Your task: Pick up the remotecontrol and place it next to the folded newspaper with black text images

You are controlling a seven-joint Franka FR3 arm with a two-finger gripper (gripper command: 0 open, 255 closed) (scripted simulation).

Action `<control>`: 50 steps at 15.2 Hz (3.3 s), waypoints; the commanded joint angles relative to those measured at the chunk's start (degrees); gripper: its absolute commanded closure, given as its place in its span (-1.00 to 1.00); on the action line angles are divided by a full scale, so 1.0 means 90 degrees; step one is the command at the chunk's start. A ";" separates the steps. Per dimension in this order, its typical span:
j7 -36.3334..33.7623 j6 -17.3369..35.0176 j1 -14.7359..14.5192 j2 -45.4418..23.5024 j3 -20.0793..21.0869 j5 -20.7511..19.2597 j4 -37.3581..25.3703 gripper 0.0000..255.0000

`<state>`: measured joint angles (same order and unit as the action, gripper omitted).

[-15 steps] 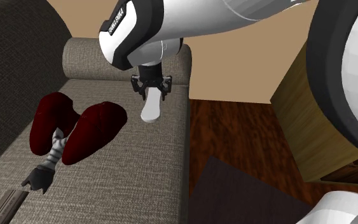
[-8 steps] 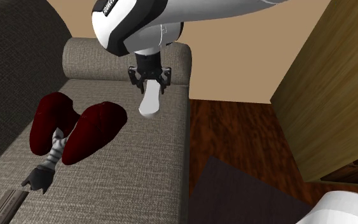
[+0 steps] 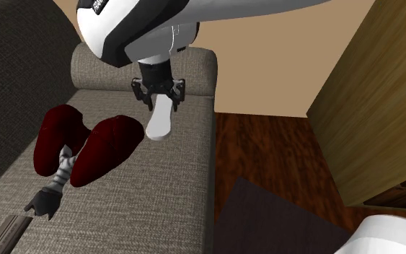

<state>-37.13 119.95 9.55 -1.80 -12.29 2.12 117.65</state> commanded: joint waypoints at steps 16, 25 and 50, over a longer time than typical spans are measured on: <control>-0.2724 0.0270 -0.1254 0.1099 0.1426 -0.0084 0.1300 1.00; -0.4165 0.0266 -0.1906 0.0932 0.2257 -0.0011 0.1100 1.00; -0.7869 -0.0238 -0.3770 -0.1747 0.3727 -0.1018 -0.1958 1.00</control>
<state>-107.69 117.13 -24.28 -17.23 21.28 -6.88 99.66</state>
